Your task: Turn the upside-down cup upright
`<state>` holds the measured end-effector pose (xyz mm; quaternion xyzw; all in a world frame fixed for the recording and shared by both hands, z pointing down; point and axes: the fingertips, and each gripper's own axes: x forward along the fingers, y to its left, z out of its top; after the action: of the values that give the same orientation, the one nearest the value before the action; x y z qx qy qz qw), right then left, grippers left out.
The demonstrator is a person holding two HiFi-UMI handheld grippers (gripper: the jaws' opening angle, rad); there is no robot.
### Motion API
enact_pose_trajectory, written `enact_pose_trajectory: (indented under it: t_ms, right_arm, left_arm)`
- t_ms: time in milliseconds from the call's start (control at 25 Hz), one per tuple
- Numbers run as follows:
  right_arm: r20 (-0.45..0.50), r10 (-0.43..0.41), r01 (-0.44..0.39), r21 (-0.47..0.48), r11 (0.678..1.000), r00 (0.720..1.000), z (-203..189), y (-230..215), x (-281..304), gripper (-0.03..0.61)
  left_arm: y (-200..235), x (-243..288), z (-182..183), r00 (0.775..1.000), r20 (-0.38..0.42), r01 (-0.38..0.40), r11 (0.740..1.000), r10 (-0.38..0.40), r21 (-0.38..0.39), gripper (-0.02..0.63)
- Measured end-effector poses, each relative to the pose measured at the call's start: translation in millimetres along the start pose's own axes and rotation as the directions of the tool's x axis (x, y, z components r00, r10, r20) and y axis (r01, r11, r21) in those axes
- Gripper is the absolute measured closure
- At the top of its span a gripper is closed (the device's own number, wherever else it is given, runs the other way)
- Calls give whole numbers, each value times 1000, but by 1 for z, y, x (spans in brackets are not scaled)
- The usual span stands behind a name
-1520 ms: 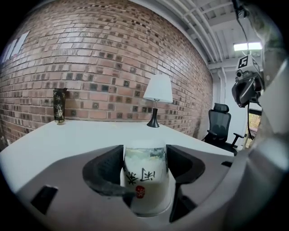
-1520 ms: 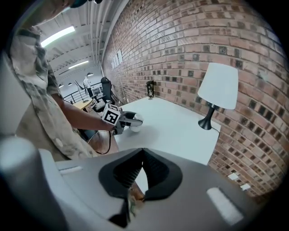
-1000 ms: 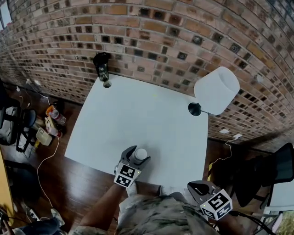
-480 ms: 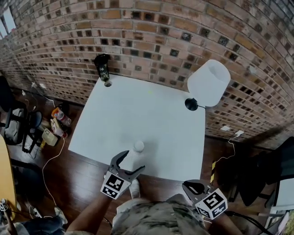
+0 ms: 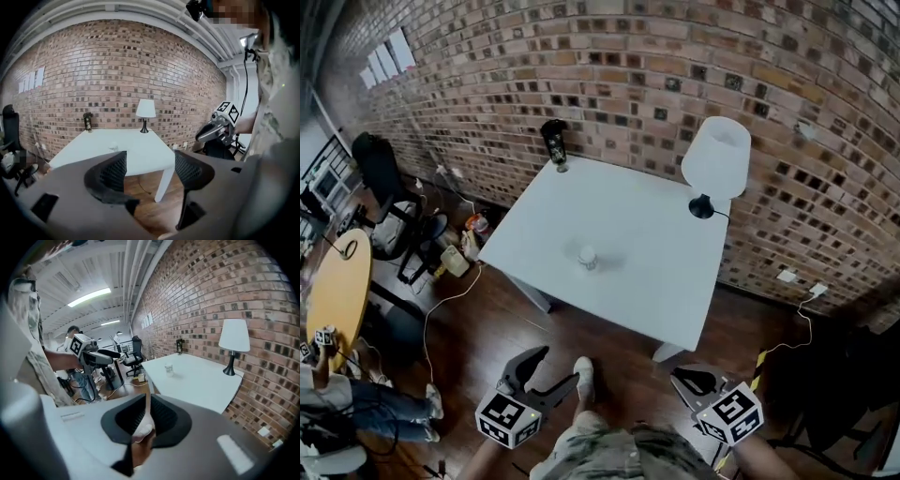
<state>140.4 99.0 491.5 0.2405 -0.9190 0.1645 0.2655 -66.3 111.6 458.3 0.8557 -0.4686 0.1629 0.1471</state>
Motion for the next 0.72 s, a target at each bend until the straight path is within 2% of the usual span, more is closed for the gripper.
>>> enact_pose_trajectory:
  t_ms: [120,320,520,720]
  right_arm:
    - [-9,67,-67,-16,998,998,-20,27,-21,545]
    - [-23,134,-135,-28,990,991,-44,76,-48,545]
    - [-19,164,-165,-23,986,986,-49,125,-61,526]
    - [-33,159,-160,-42,986,987,-49,189,-63,508]
  left_arm:
    - [-58,-39,-7,1000,-10,6,998,-7,-55,290]
    - [-124,-80,-24,999,-44,25,998,-28,-60,305]
    - [-161,-122,-39,998,-29,49,994,-52,-102,305]
    - [-162,-187,-60,999,-24,34,984,-39,-177,320]
